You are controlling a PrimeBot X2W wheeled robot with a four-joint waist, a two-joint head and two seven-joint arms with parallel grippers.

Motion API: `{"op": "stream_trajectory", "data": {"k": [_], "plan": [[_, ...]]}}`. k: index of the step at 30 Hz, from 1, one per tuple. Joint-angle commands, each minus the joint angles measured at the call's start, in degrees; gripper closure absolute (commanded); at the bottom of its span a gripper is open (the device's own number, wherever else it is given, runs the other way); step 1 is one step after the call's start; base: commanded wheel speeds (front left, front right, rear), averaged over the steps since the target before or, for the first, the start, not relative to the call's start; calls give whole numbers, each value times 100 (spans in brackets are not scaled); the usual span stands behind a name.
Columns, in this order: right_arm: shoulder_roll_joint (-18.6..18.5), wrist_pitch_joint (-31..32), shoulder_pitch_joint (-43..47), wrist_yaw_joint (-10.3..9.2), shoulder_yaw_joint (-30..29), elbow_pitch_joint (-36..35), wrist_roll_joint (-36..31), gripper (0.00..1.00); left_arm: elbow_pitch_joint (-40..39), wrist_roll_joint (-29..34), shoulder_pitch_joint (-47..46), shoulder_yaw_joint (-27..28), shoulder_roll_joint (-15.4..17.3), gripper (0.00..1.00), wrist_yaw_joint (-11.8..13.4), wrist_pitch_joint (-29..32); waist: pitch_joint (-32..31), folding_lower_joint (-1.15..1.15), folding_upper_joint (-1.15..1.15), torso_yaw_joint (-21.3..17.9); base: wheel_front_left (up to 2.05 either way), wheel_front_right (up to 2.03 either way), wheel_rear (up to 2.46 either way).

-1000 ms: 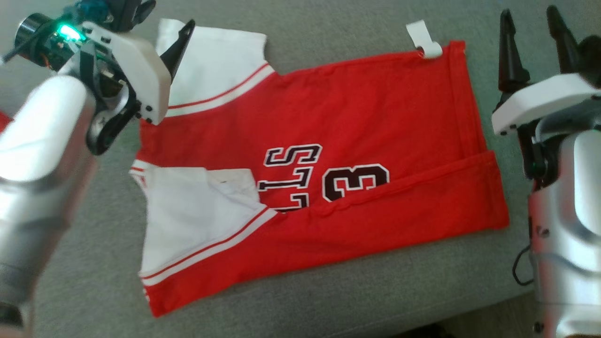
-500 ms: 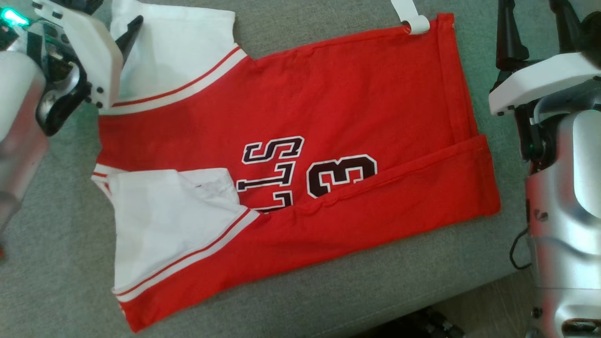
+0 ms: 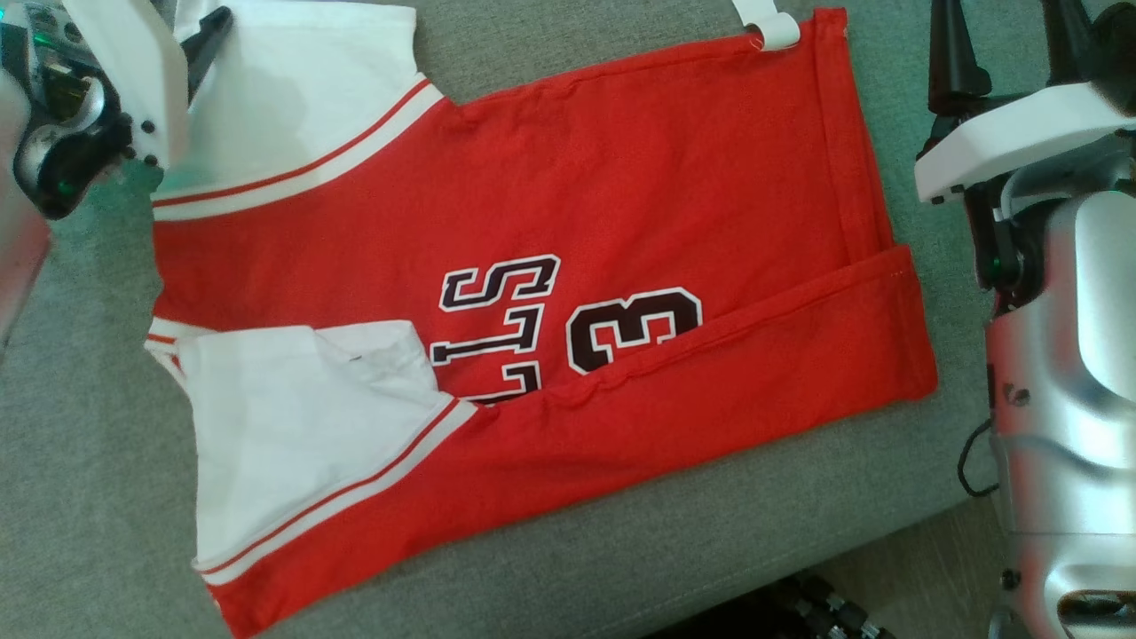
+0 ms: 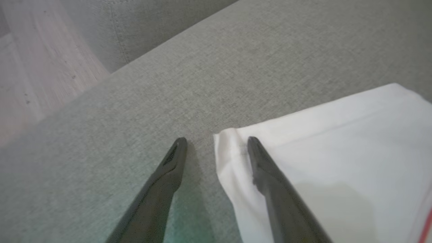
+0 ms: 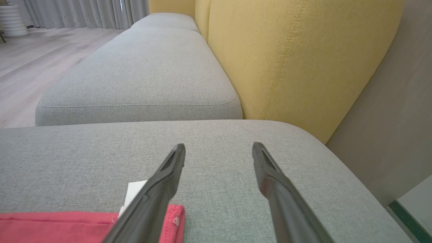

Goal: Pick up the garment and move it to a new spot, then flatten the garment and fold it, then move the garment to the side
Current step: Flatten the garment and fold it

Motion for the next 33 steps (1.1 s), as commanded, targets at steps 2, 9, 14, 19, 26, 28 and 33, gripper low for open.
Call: {"op": "stream_trajectory", "data": {"k": [2,9,14,19,26,28,33], "plan": [[41,-52,-116,-5,69,-185,29,0,-98,-174,-119,36,185,100,11,136,-7,0,0,15,0,0,0],[-49,95,-138,-5,3,-57,142,0,-427,-392,-147,-8,80,100,11,-558,-216,0,0,243,0,0,0],[-424,318,-179,-5,114,43,242,0,-783,-219,-108,-30,-10,100,15,-1235,-461,0,0,616,0,0,0],[-904,611,-143,-5,341,485,448,0,-1246,17,158,-163,-49,100,110,-1661,-715,0,0,1006,0,0,0],[-1393,1187,-139,-5,690,1360,901,0,-2075,200,637,-356,41,100,380,-1872,-942,0,0,1346,0,0,0],[-1506,1307,-135,-5,803,1563,1036,0,-2295,217,767,-406,61,100,455,-1886,-969,0,0,1410,0,0,0],[-1703,1461,-190,-5,974,1986,1293,0,-2714,252,906,-481,122,100,575,-1850,-939,0,0,1525,0,0,0]]}}
